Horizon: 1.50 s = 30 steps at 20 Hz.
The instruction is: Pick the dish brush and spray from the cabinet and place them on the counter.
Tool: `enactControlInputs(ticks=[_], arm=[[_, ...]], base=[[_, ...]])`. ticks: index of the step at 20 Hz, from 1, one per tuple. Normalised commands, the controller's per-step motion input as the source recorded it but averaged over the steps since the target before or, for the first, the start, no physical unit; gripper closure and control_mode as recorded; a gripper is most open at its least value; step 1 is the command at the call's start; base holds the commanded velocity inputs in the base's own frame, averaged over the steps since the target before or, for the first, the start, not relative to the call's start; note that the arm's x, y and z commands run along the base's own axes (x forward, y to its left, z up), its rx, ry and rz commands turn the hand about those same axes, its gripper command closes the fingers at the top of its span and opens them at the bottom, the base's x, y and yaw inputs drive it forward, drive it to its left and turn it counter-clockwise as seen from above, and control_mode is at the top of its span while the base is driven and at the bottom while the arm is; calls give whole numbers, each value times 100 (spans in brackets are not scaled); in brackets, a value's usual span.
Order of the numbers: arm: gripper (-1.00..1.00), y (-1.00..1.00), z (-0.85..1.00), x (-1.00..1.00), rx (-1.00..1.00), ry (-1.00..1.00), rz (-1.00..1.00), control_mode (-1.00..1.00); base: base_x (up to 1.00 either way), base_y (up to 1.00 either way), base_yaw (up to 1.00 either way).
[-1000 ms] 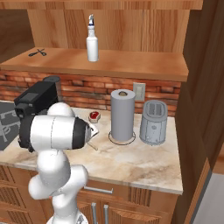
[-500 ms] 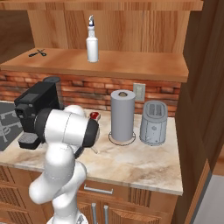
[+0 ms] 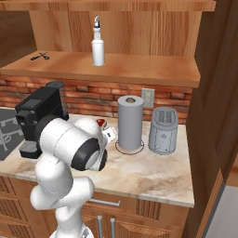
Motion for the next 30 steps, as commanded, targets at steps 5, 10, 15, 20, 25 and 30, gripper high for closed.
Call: enactControlInputs(ticks=[5, 10, 15, 20, 25, 30], arm=[[-100, -13, 67, -19, 0, -18, -18, -100], [-100, -11, 76, -28, 0, -16, -18, -100], [-100, -6, 75, -33, -1, -15, -17, -100], [-100, -1, 66, -36, -1, -10, -15, -100], [-100, 0, 50, -42, -2, -2, -13, -100], [-100, -4, 28, -45, -4, 9, -12, -100]], base=[[0, 0, 0], [0, 0, 0], [0, 0, 0], [0, 0, 0], [0, 0, 0], [0, 0, 0]])
